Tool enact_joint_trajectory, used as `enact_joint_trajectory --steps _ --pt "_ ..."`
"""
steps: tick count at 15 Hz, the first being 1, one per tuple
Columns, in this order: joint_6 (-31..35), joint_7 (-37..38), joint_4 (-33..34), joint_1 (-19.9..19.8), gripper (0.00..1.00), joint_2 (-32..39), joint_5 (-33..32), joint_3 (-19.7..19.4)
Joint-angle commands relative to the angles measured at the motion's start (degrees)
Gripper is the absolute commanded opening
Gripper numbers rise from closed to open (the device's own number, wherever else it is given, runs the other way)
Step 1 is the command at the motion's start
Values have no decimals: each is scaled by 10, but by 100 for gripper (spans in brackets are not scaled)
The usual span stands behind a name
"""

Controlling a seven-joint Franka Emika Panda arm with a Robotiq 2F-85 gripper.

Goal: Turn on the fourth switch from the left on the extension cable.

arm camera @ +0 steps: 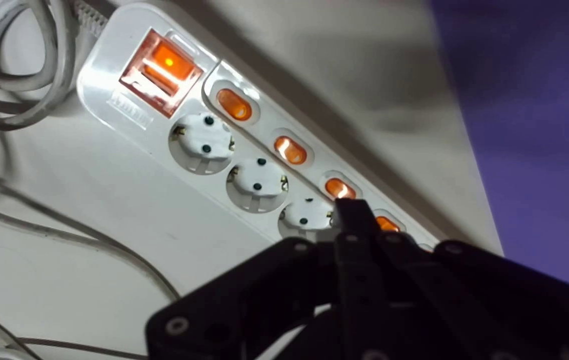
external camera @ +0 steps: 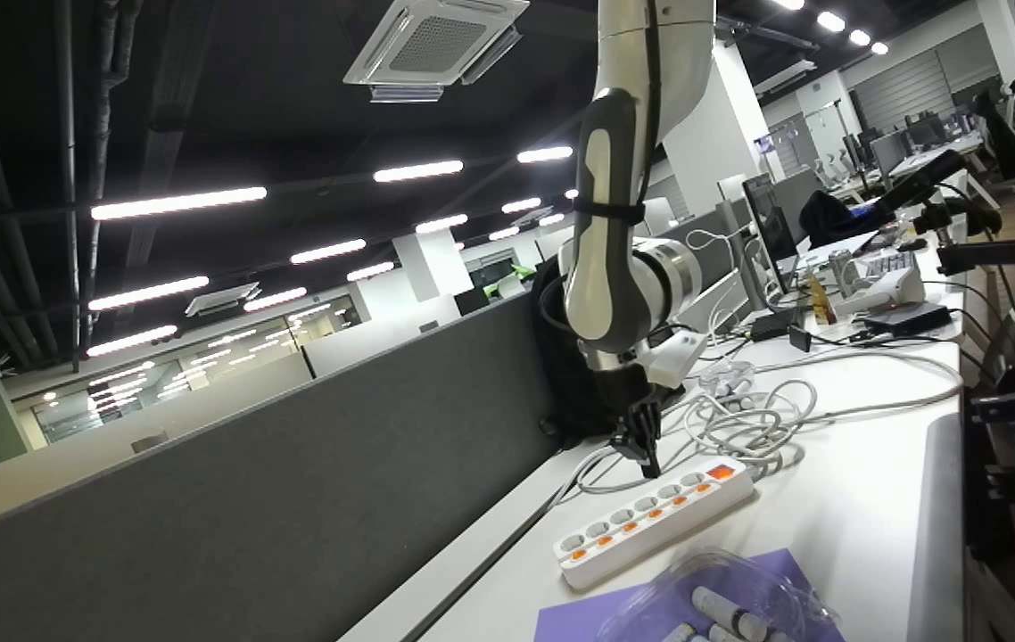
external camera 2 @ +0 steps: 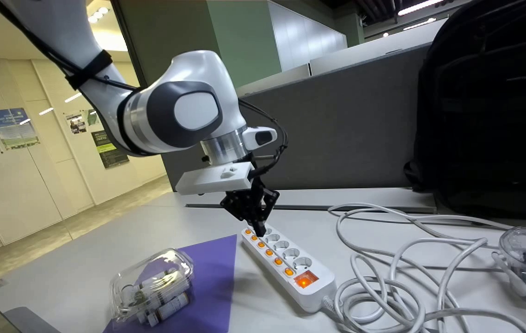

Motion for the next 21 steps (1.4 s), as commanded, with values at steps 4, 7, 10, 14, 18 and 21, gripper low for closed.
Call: enact_joint_trajectory --steps 4,7,10,14,18,21 --pt "3 26 24 -11 0 43 1 11" --pt "10 37 35 -14 0 64 7 16" --pt "27 40 46 -27 0 80 28 36" --pt "38 52 60 -34 0 94 44 48" --pt "39 67 72 -34 0 106 50 47" --pt "40 77 78 -32 0 114 48 44"
